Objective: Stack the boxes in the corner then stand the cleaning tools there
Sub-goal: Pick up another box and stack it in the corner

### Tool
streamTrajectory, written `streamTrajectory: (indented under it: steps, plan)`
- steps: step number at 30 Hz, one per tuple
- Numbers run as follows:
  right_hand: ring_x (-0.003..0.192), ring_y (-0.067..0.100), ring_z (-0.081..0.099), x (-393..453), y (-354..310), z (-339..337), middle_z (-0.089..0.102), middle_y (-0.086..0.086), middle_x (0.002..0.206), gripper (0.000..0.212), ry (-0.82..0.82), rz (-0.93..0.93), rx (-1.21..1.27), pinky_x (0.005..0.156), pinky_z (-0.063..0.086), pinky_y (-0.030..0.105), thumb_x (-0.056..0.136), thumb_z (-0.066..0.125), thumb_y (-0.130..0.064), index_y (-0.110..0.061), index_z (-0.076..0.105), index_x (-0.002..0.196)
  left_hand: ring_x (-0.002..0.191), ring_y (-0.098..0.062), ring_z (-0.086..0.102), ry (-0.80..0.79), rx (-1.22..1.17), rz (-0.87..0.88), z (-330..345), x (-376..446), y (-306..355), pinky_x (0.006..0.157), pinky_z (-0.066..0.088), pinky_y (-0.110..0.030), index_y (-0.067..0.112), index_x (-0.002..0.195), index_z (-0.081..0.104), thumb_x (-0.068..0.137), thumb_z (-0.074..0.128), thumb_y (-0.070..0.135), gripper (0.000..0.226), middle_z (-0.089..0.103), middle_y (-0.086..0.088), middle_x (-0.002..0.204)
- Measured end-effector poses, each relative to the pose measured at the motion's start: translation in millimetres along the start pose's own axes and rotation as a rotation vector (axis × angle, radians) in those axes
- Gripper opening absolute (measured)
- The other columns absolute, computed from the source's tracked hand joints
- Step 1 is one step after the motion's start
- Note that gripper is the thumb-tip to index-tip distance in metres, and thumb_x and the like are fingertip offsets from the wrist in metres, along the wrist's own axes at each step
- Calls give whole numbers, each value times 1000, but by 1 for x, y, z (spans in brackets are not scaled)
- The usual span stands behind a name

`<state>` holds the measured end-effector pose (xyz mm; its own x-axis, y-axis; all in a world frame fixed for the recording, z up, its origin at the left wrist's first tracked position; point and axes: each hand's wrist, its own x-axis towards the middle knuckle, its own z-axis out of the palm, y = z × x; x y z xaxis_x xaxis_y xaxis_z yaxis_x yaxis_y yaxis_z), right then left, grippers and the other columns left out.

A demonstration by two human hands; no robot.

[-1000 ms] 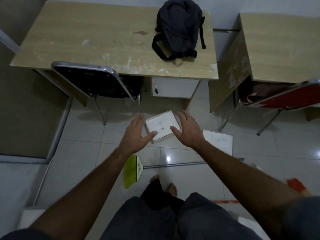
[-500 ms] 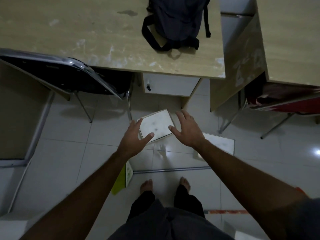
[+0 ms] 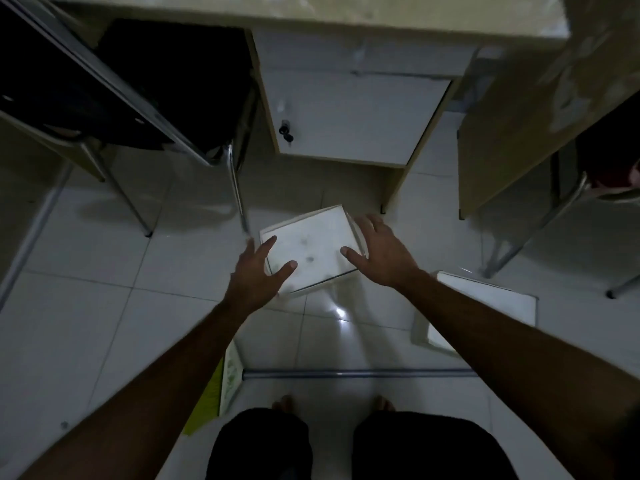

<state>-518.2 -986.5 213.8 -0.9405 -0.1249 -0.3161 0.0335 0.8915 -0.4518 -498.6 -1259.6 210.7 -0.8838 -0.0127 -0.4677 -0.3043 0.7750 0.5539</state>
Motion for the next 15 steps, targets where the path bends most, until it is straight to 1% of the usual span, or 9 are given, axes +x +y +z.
streamTrajectory:
  steps: [3,7,10,13,15]
  plan:
    - [146,35,31,36,35,46,20,12,165,82,-7,-1,4,113,35,49,94,52,-65,-22,22,157,153,-26,16,19,-10,-4,38,40,-35,121,20,-49,42,154,27,83,57,74,84,13,-8,167]
    - [147,36,30,83,77,103,17,11,166,86,-2,17,8,113,36,51,90,52,-70,-26,21,157,153,-23,15,40,-70,1,84,95,-81,121,19,-44,43,154,24,79,58,78,90,13,-6,167]
    - [147,36,31,110,101,141,16,8,167,89,-8,33,21,112,38,51,87,52,-75,-30,21,157,154,-21,14,55,-118,-1,117,128,-108,120,18,-41,45,154,24,79,62,75,89,12,-5,167]
    - [147,36,30,133,122,173,15,6,167,93,-18,60,58,112,39,52,83,55,-77,-32,21,157,153,-16,13,93,-177,2,145,152,-127,114,17,-28,47,152,29,78,68,69,86,8,-1,167]
    - [145,37,33,146,133,187,15,6,166,97,-28,89,97,111,41,53,80,58,-79,-34,19,157,151,-14,17,145,-220,3,159,164,-139,109,18,-24,45,150,33,78,72,64,84,5,3,167]
